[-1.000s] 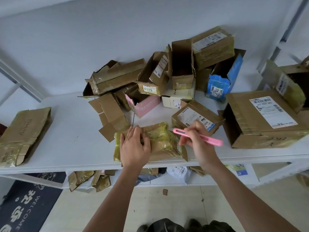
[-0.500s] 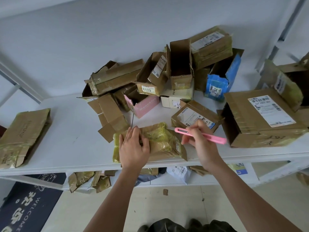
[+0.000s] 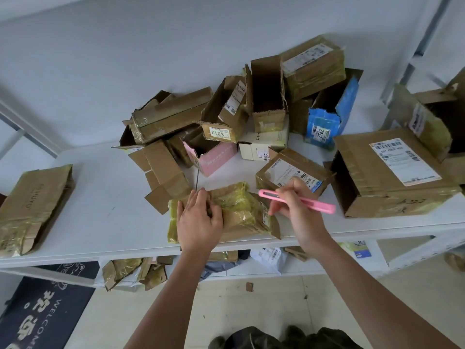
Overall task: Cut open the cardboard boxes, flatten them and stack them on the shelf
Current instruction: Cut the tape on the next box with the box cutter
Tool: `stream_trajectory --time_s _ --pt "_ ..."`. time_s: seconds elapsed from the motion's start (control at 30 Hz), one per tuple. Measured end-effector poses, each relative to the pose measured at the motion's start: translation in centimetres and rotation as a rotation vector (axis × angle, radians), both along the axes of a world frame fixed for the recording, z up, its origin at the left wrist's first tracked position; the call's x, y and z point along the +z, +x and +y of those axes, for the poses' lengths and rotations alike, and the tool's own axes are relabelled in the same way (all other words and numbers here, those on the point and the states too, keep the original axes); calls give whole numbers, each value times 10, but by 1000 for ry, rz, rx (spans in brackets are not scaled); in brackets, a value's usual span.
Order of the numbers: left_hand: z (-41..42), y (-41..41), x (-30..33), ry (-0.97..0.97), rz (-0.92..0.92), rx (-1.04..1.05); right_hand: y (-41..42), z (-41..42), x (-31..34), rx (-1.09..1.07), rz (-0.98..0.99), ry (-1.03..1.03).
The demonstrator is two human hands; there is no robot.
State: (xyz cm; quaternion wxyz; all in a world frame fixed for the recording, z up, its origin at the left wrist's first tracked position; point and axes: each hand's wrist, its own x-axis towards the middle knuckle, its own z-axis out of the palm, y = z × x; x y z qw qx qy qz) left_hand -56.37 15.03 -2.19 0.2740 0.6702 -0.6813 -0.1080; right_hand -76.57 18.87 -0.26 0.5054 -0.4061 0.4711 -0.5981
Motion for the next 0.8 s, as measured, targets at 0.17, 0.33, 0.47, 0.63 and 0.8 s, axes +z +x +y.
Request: stream_trajectory --time_s 0.17,0.33,0.47,0.63,0.8 --pt "4 -1 0 -4 3 -14 4 12 -2 16 88 -10" --pt "10 0 0 -4 6 -24 -9 21 1 75 92 -50" --pt "8 0 0 14 3 -8 -22 21 6 148 113 -1" --pt "6 -1 1 24 5 -3 -51 -6 -6 -146 198 -98" --pt "7 -1 0 35 -5 -4 -72 -53 -36 -197 1111 -147"
